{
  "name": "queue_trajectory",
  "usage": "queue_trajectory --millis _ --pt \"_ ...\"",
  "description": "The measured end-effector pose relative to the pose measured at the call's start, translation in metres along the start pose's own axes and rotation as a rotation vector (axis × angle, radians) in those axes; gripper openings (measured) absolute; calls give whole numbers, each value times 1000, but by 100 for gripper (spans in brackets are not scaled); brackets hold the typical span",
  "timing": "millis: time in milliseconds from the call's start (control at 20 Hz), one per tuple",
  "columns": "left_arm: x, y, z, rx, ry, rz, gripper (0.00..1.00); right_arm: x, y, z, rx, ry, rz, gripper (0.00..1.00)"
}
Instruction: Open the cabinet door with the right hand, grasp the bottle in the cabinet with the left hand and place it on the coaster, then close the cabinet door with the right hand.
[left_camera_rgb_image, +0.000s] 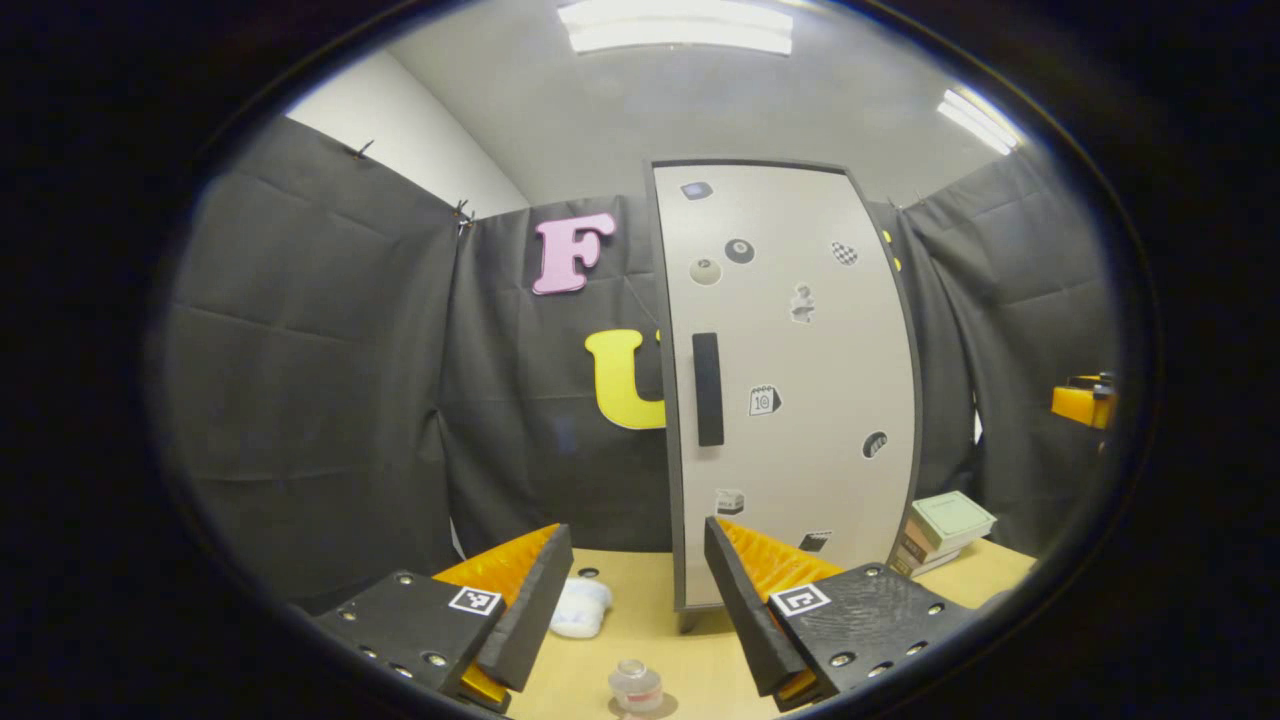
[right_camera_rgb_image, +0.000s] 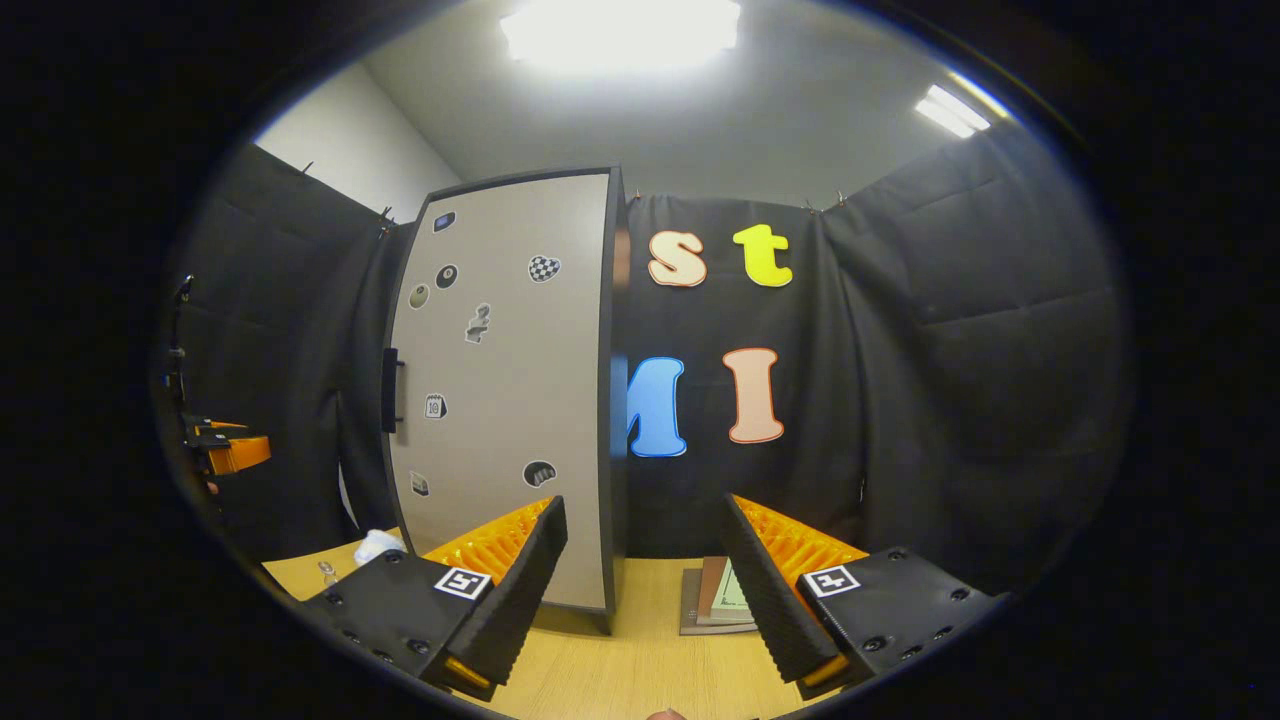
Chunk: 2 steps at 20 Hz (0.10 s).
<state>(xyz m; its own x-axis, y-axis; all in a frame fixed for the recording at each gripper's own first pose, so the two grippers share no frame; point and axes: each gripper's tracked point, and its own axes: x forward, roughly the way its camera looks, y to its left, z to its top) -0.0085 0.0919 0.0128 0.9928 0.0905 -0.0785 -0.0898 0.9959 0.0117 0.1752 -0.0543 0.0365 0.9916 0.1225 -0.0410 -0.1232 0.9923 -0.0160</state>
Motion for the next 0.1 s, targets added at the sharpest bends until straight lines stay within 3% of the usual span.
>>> queue_trajectory --millis 100 --pt "0 3 1 3 -2 -3 80 0 1 1 -3 -2 -5 97"
